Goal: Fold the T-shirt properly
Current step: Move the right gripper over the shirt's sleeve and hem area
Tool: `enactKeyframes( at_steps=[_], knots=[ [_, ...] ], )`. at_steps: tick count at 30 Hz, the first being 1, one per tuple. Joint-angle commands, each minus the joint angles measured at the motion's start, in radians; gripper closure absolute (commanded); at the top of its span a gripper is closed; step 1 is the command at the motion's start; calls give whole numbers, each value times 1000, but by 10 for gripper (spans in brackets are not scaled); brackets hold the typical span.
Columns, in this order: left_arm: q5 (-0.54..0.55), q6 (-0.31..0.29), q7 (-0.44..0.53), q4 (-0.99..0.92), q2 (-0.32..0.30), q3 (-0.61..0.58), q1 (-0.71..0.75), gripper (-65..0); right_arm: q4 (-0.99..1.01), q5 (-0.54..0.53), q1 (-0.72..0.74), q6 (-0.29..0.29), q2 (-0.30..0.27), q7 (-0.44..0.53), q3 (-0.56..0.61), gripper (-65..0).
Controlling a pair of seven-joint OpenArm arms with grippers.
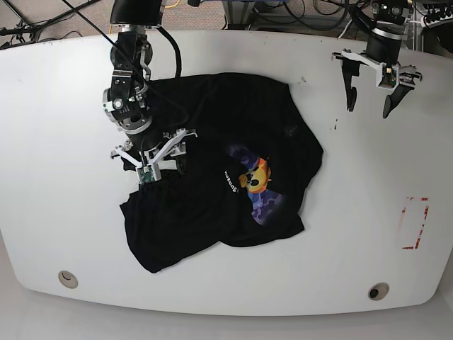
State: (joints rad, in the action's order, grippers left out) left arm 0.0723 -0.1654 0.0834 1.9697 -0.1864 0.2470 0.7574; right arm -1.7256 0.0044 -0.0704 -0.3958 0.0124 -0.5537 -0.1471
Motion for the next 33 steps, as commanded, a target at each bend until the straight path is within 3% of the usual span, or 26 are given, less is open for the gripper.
enactKeyframes(
  at_steps=[1,8,18,33],
  knots=[
    [5,-3,34,15,-5,4,18,-412,-1,-5,16,-45,-3,16,6,-434],
    [3,-13,33,15,-5,7,21,-410,29,-8,38,-72,-6,0,3,-492],
    [10,-45,40,18,-13,10,13,-414,77,-5,107,-78,3,-29,6,-473],
    [19,-27,34,20,-13,13,9,-421,195,5,246,-79,-4,-15,17,-476]
  ],
)
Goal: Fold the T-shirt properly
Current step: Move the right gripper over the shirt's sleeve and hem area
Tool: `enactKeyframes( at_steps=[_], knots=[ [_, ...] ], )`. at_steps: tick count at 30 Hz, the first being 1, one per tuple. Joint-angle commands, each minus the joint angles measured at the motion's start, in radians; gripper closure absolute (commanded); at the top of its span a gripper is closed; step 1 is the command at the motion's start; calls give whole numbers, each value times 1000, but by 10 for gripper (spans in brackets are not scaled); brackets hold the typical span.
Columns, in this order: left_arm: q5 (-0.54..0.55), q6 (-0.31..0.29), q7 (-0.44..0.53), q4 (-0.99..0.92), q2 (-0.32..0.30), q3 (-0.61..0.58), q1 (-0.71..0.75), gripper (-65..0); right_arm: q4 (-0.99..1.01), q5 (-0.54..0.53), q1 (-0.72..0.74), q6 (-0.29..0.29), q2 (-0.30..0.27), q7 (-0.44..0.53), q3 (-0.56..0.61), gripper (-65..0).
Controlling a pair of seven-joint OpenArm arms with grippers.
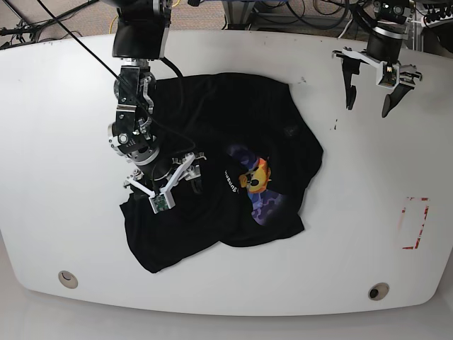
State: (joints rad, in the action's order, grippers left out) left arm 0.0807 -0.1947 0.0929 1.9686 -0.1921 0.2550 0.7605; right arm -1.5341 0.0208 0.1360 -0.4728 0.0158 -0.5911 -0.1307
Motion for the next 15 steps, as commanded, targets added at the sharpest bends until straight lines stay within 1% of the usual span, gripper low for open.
enactKeyframes(
  at_steps=[1,5,7,15],
  knots=[
    [11,2,24,21,-7,4,6,-421,15,-11,47,-1,-9,23,0,-476],
    [11,3,24,19,-7,6,3,-421,57,-13,83,-2,-17,24,3,-476],
    [4,4,24,18,-5,7,4,-420,93,-14,130,0,-26,31,17,-478],
    [4,4,22,20,-3,7,6,-421,175,-15,202,2,-35,50,25,-475]
  ],
)
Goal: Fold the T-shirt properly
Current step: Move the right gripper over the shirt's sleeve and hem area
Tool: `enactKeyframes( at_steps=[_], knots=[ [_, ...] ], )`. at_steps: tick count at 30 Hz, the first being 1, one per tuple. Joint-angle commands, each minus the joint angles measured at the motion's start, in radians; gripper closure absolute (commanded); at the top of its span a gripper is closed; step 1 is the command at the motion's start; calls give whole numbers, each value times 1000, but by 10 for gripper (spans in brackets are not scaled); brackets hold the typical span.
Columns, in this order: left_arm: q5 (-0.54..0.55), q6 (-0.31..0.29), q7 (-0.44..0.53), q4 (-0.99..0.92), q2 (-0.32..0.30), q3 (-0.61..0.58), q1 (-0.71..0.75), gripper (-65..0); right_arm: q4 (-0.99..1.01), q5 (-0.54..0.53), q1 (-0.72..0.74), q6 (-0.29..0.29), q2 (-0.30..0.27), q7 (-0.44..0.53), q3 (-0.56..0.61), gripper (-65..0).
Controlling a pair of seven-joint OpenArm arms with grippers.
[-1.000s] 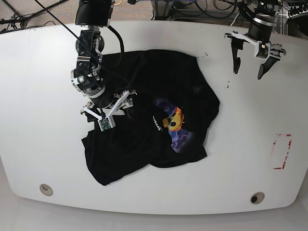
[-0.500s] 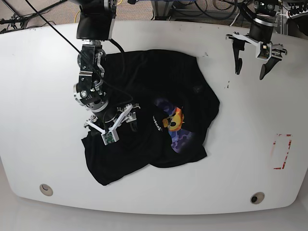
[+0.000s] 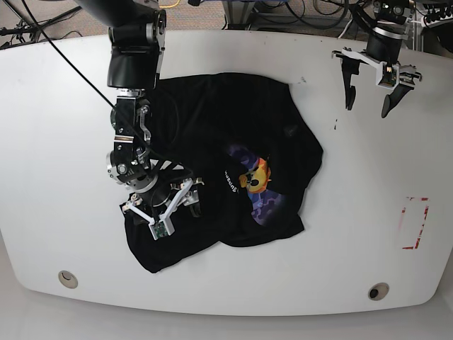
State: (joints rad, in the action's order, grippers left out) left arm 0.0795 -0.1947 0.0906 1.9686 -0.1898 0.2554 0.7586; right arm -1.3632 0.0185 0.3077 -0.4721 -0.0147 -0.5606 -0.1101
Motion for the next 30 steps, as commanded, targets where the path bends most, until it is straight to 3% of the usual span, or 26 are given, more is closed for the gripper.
enactKeyframes(
  at_steps=[1,8,12,30],
  knots=[
    [6,3,27,20,-5,7,14,-423,31,-11,50,2,-4,45,6,-466],
    [10,0,34,20,-6,6,27,-423,118,-5,104,3,7,147,14,-432],
    [5,1,34,18,-7,7,28,-422,195,-11,140,5,10,218,5,-445],
    [10,1,39,19,-5,8,38,-423,322,-26,251,-24,15,222,2,-454]
  ],
)
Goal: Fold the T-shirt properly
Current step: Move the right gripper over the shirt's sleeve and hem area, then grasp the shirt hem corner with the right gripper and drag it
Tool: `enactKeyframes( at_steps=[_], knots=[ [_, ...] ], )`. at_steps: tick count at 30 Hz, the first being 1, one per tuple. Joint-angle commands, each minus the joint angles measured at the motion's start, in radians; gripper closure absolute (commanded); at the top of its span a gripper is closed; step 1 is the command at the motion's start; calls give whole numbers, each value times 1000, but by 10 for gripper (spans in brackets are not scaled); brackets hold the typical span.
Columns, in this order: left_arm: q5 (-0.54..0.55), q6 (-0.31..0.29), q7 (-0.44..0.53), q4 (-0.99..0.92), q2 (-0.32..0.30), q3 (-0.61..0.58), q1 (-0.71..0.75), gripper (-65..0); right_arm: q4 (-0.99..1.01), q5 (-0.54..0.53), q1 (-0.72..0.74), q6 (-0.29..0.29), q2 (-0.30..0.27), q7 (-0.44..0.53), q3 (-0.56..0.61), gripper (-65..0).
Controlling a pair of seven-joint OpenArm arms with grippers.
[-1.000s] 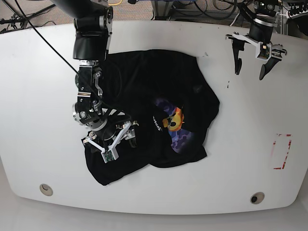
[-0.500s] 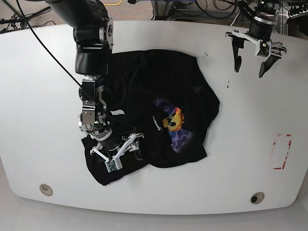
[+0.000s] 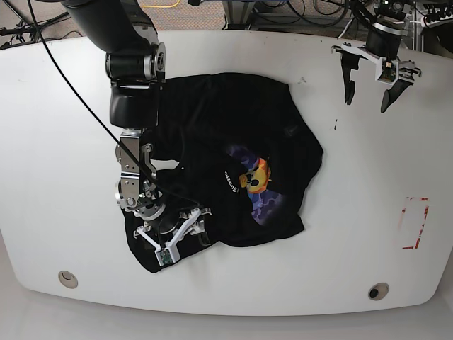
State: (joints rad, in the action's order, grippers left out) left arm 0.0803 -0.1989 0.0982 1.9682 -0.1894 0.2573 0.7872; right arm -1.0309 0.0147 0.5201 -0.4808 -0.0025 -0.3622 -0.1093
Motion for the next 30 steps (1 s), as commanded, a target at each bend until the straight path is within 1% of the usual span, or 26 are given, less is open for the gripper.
enactKeyframes(
  at_steps=[1,2,4,8,10,12,18,24,30],
  knots=[
    [12,5,30,18,-4,6,6,-422,-29,-25,51,-44,5,4,-1,-454],
    [14,5,30,16,-4,6,4,-422,-47,-28,63,-72,7,-16,-3,-454],
    [14,4,30,15,-3,8,3,-422,-50,-35,71,-98,10,-37,-8,-454],
    [13,5,28,17,-4,8,4,-423,-47,-45,82,-134,13,-62,-16,-454],
    [14,5,29,16,-3,6,3,-423,-39,-46,85,-138,14,-64,-16,-454],
    [11,4,27,21,-3,6,0,-422,-3,-29,88,-126,23,-69,-4,-449],
    [11,5,26,24,-3,5,-1,-422,61,-25,94,-116,22,-52,0,-449],
    [13,6,22,16,-5,11,1,-424,93,-28,95,-137,16,-63,-8,-449],
    [13,7,21,15,-5,14,-1,-423,116,-29,87,-149,-2,-66,-11,-449]
  ],
)
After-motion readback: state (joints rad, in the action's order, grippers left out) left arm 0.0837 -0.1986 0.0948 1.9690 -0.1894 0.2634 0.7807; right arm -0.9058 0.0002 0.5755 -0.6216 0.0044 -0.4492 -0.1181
